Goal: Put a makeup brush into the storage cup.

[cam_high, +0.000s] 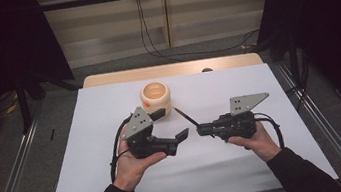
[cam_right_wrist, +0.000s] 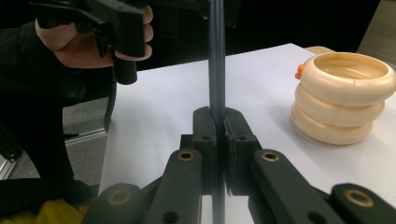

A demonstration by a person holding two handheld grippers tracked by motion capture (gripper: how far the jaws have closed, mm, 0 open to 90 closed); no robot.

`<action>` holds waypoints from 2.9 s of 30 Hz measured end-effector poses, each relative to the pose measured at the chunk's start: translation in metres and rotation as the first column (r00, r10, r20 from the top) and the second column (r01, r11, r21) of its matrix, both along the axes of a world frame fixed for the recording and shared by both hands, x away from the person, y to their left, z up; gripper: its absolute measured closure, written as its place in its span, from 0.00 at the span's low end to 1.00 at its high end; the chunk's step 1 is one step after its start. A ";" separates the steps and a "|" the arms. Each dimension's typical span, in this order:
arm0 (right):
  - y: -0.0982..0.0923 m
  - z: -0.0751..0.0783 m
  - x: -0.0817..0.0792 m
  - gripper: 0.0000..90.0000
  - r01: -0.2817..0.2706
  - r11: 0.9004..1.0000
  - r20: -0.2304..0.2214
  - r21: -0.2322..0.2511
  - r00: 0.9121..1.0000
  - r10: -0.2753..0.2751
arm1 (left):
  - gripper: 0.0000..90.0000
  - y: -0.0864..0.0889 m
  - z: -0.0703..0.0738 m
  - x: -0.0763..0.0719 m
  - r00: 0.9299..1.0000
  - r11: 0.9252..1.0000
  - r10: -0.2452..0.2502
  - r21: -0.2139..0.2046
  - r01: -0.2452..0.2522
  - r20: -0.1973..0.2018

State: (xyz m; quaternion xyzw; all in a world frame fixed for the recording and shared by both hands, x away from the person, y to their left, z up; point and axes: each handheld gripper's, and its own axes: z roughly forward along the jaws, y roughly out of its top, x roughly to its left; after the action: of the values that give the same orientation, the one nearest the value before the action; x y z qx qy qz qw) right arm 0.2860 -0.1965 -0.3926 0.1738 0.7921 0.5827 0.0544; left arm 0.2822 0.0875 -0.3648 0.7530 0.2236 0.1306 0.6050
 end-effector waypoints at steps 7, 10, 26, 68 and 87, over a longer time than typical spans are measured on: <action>0.000 0.000 0.000 0.95 0.012 1.000 -0.001 -0.001 1.000 -0.012 | 0.15 -0.013 0.005 0.002 0.999 0.999 -0.047 -0.004 0.047 -0.001; 0.000 -0.001 0.000 0.95 0.007 1.000 0.000 -0.001 1.000 -0.007 | 0.22 -0.018 0.007 0.001 0.999 0.999 -0.052 0.007 0.052 -0.009; 0.002 -0.004 0.000 0.95 0.013 1.000 -0.007 -0.007 1.000 -0.013 | 0.65 -0.017 0.003 0.004 0.995 0.996 -0.074 -0.050 0.071 -0.071; 0.007 -0.008 -0.001 0.84 0.012 1.000 0.012 0.003 1.000 -0.012 | 0.93 -0.018 0.007 0.003 0.985 0.987 -0.130 -0.106 0.118 -0.112; 0.006 -0.004 -0.004 0.29 0.066 0.998 0.028 0.011 0.997 -0.066 | 0.93 -0.015 0.008 0.004 0.988 0.990 -0.117 -0.095 0.108 -0.097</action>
State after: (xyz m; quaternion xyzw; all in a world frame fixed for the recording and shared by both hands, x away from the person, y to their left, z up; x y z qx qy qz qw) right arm 0.2822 -0.1903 -0.3967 0.1917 0.7822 0.5869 0.0840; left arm 0.2860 0.0726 -0.3565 0.7424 0.2172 0.0474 0.6320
